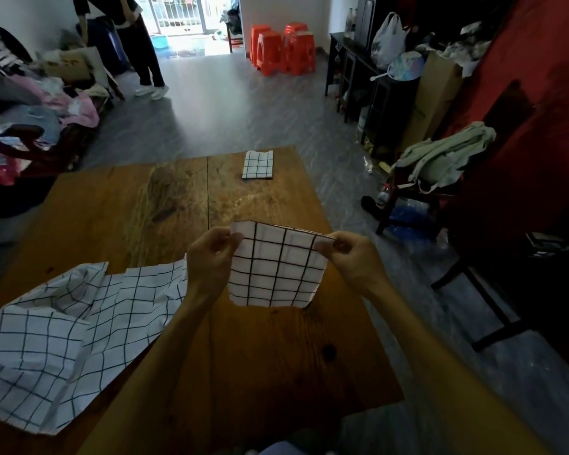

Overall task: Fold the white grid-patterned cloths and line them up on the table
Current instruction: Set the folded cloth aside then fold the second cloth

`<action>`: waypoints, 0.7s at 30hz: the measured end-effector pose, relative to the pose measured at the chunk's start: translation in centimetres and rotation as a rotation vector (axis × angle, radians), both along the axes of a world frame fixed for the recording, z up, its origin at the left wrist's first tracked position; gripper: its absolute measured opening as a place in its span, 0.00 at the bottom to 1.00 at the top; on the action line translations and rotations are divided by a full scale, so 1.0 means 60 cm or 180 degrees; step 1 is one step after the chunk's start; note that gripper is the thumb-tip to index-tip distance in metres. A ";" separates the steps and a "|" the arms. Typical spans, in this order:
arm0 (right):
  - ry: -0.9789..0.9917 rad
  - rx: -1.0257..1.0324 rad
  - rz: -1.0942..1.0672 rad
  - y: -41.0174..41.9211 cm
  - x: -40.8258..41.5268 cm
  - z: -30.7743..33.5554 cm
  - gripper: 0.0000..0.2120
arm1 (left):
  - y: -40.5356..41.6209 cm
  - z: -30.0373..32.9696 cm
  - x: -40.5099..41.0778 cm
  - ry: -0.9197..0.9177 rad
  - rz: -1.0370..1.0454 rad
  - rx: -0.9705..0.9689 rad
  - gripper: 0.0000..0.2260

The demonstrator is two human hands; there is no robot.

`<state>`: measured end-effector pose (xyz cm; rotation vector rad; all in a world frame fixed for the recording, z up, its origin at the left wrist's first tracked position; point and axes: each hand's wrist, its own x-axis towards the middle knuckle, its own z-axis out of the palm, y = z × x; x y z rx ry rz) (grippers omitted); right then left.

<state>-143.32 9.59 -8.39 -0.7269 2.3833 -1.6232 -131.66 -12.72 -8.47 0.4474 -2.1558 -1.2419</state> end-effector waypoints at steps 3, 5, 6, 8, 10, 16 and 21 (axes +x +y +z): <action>-0.0237 -0.0193 -0.0034 -0.003 0.004 0.006 0.11 | 0.006 -0.004 0.003 -0.0041 -0.0067 0.0134 0.10; -0.0310 -0.0286 -0.0072 -0.004 0.008 0.009 0.12 | 0.009 -0.006 0.004 -0.0048 -0.0126 0.0192 0.10; -0.0351 -0.0328 -0.0093 -0.004 0.009 0.009 0.12 | 0.009 -0.006 0.004 -0.0051 -0.0134 0.0220 0.10; -0.0463 -0.0419 -0.0124 -0.004 0.009 0.008 0.12 | 0.010 -0.005 0.004 -0.0026 -0.0149 0.0304 0.11; -0.0551 -0.0481 -0.0147 -0.004 0.008 0.007 0.12 | 0.011 -0.003 0.004 0.0020 -0.0204 0.0353 0.11; -0.0662 -0.0557 -0.0185 -0.005 0.008 0.010 0.10 | 0.007 0.003 0.002 0.0048 -0.0320 0.0486 0.07; -0.0729 -0.0617 -0.0204 -0.015 0.011 0.014 0.03 | -0.006 0.015 0.004 -0.0087 -0.0534 0.0401 0.05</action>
